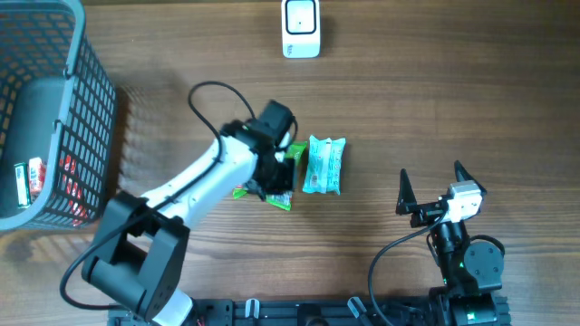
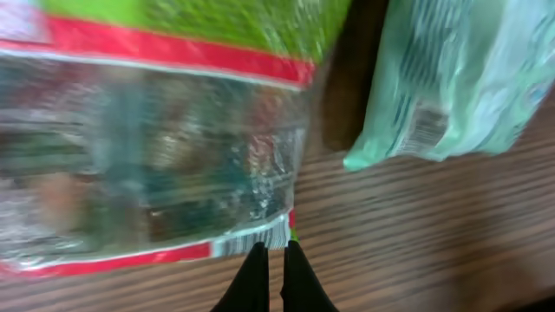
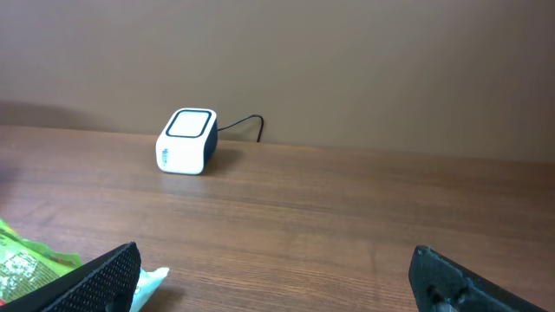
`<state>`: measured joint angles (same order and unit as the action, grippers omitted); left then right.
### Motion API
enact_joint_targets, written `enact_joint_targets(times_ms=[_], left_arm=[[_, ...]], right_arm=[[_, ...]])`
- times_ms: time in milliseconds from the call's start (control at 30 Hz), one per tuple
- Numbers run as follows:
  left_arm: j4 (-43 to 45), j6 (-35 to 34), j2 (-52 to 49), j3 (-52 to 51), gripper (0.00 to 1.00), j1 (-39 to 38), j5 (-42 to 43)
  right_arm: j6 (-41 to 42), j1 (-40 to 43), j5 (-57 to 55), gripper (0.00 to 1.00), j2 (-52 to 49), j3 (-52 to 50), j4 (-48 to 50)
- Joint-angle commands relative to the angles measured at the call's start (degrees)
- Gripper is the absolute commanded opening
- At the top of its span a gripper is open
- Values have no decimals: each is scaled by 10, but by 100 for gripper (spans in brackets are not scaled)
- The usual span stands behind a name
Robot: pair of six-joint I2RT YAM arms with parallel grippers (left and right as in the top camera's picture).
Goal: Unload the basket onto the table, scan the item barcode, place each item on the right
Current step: 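Lower the green snack bag onto the table left of the pale packet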
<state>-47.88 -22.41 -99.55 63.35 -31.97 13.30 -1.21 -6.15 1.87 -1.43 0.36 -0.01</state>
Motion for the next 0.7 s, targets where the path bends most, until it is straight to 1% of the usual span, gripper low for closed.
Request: enact_joint_targets(times_ms=[0,133,200,300,433,500,600,667], left_arm=[[32,-36,-9,-46,4,-18,-57],[106,-40,-9,-82,4,-19,-65],[129,-47,-9,-95,7,-19,-54],[132,-51,-9,-99,11,-19,-34],[133,-50,-9,-99,10,-19,-21],[138,-50,-9,-98,10,-19,6],[151,-48,-9,-87,14,-13,84],[160,-48,-8,-78,13,-7,125]], right_arm=[[-1,3,-3,100,1,-1,3],[-1,3,-3,100,1,-1,3],[-1,3,-3,100,1,-1,3],[-1,3,-3,100,1,-1,3],[-1,3,-3,100,1,-1,3],[-1,3,-3,100,1,-1,3],[-1,3,-3,100,1,-1,3],[-1,3,-3,100,1,-1,3]])
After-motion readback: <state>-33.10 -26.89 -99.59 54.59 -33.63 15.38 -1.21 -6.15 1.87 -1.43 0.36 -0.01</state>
